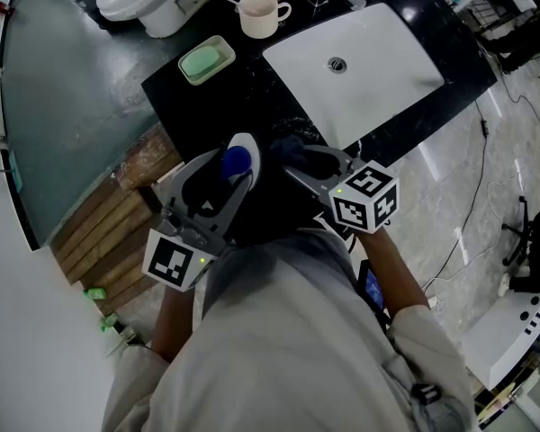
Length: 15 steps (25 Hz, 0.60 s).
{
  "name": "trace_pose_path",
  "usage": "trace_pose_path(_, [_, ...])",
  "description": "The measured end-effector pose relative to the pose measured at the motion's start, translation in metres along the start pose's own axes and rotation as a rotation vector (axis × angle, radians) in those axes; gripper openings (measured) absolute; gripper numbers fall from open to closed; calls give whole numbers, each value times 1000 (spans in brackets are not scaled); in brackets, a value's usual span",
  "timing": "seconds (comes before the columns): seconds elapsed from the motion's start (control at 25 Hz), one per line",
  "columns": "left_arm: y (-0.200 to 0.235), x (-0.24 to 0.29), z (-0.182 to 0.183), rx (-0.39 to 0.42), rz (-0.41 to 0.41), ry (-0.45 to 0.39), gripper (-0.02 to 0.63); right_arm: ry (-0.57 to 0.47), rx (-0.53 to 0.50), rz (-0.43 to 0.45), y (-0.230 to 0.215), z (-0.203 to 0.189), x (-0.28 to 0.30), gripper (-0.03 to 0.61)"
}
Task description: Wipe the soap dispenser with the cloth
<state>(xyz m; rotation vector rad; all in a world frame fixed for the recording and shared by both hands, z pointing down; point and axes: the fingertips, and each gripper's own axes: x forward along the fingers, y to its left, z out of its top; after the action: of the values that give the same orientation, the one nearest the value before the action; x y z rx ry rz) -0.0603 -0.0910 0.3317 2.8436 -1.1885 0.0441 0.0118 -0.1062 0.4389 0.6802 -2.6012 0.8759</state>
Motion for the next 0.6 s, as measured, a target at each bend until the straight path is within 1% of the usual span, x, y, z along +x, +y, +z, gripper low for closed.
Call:
trace_pose_path(0.24, [-5, -13, -4, -39, 22, 3, 167, -33, -38, -29, -3, 12, -12, 138])
trace_pose_path(0.4, [-5, -27, -2, -55, 60, -3, 167, -93, -117, -73, 6, 29, -25, 138])
trace_pose_path(0.44, [-4, -30, 0, -55, 72, -10, 167, -112, -139, -83, 9, 34, -28, 138])
trace_pose_path(0.52, [1, -34, 10, -47, 104, -49, 167, -154, -179, -98, 17, 46, -35, 138])
trace_pose_path(0.6, [5, -39, 13, -54, 133, -52, 167, -199, -222, -109, 26, 58, -40, 138])
